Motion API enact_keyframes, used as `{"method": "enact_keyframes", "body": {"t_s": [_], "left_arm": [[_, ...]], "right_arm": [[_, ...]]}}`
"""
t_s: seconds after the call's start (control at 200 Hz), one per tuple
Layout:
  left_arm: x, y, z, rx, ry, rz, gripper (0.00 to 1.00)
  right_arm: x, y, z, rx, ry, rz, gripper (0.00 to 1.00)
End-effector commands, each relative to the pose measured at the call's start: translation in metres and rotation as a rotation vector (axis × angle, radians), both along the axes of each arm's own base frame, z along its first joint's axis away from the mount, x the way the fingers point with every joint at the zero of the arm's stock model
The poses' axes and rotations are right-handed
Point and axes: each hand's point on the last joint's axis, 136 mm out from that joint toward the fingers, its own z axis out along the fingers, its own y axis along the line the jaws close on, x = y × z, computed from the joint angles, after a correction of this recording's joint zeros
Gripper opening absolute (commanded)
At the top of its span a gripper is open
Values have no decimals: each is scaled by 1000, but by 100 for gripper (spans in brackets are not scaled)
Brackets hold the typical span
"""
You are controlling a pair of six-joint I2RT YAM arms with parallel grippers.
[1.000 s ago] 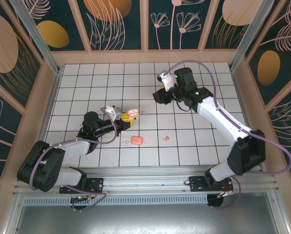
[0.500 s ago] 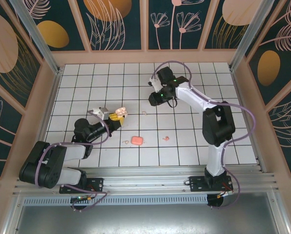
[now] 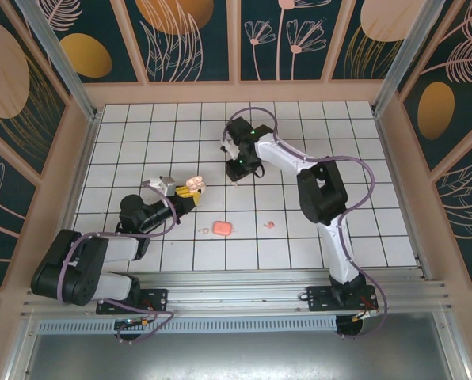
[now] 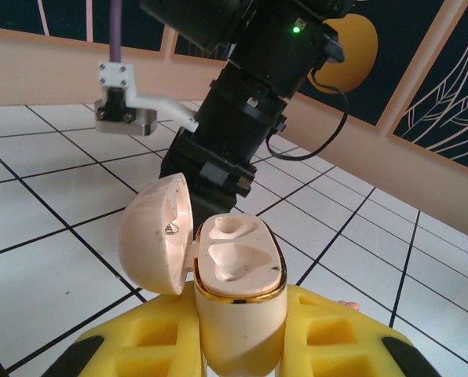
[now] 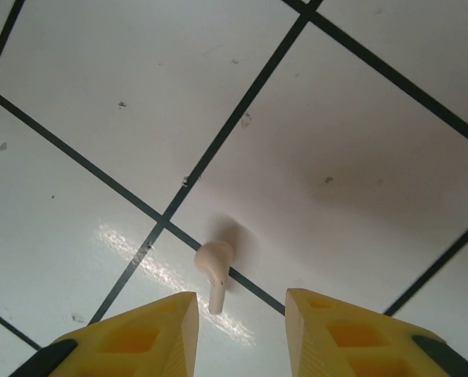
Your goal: Insert the wireless bluetooth earbuds into the charging case
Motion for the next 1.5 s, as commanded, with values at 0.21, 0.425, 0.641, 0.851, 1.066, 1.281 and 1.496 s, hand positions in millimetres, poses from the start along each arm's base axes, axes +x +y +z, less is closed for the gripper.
{"method": "enact_keyframes", "body": {"t_s": [0.21,0.425,0.641,0.851,1.066,1.281,1.496], "left_arm": [[3,2,6,14,-31,5,10],[2,2,9,13,-42,5,10],[2,2,8,20,-40,5,11],[2,2,9,25,-43,4,11],[1,1,9,29,-42,-4,11],[1,1,11,31,-48,-4,11],[3,0,12,48,-55,-10,11]], "right_arm": [[-2,6,-21,-71,48,-14,35],[2,7,-32,-92,46,-24,36],[-2,7,-35,-88,72,-36,36],[-8,5,-34,-105,89,-61,37],[-7,0,-31,-135,68,-76,38],[-9,0,-36,-138,76,-82,38],[-10,4,-37,-116,85,-83,34]]}}
